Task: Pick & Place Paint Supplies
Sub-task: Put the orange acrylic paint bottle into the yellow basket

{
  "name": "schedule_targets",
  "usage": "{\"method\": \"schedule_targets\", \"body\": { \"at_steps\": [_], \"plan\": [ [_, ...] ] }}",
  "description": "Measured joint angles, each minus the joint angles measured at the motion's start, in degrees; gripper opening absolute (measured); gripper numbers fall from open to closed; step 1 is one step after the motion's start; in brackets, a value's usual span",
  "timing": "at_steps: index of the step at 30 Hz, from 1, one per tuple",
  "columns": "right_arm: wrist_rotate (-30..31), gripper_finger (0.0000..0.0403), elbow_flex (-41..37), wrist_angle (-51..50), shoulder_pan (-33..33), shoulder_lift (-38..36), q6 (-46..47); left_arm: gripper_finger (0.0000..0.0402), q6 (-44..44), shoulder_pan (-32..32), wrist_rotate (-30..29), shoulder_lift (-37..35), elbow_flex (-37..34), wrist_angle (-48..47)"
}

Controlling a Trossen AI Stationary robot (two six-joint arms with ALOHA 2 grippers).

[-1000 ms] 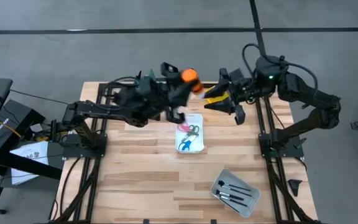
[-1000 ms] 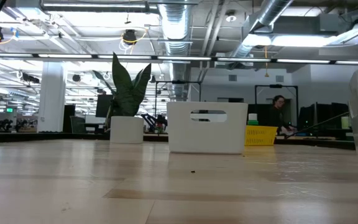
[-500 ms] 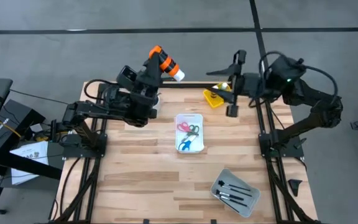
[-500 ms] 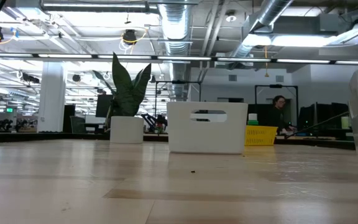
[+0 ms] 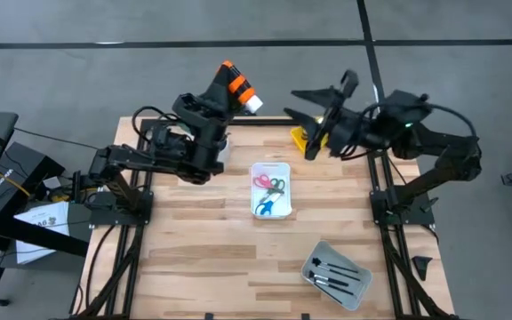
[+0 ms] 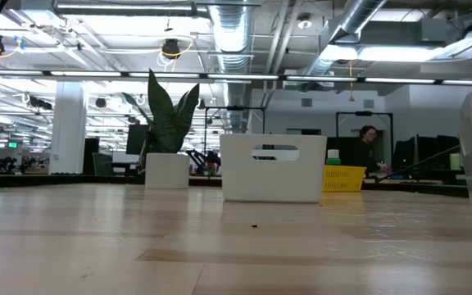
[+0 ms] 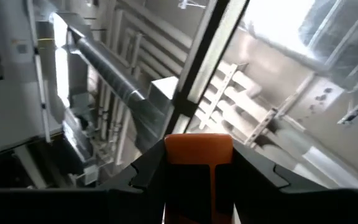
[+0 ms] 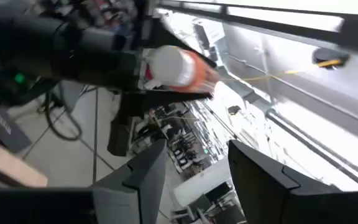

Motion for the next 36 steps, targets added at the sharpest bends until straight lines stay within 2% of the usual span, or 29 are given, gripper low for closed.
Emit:
{"method": "schedule_targets", "body": {
  "at_steps": [4, 10, 15, 24, 36],
  "plan": [
    [-0.4, 0.0171, -0.2, -0.1, 0.0, 1.0, -5.6, 0.0136, -2.6, -0.6, -4.1, 0.1, 0.0, -2.6],
    [-0.4, 0.0168, -0.2, -0.8, 0.0, 2.6, -14.5, 0.0136, -10.4, -0.6, -6.7, 0.0, 0.0, -9.1],
    [-0.3, 0.0166, -0.1, -0.9, 0.6, 2.4, -16.3, 0.0136, -15.0, -1.2, -8.7, 0.1, -0.1, -13.0],
    [-0.3, 0.0166, -0.1, -1.5, 2.6, 1.9, -16.8, 0.0136, -16.4, -3.6, -14.4, 0.1, -0.1, -16.4],
    [-0.2, 0.0166, -0.1, -4.4, 4.8, 2.3, -25.8, 0.0136, -21.7, -4.1, -17.0, 0.1, -0.1, -22.8]
  ]
}}
